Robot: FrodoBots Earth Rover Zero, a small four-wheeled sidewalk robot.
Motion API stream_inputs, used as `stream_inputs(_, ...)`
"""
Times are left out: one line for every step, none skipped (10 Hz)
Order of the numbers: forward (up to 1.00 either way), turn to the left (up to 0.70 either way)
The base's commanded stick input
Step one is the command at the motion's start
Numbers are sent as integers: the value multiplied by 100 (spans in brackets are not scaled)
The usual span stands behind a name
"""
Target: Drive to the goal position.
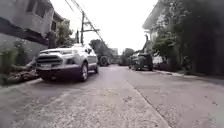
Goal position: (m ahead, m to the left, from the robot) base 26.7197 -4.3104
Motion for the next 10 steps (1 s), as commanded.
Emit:
stream_inputs(100, 0)
stream_inputs(100, 6)
stream_inputs(100, 23)
stream_inputs(100, 2)
stream_inputs(100, 0)
stream_inputs(100, 0)
stream_inputs(100, 0)
stream_inputs(100, 0)
stream_inputs(100, 0)
stream_inputs(100, 6)
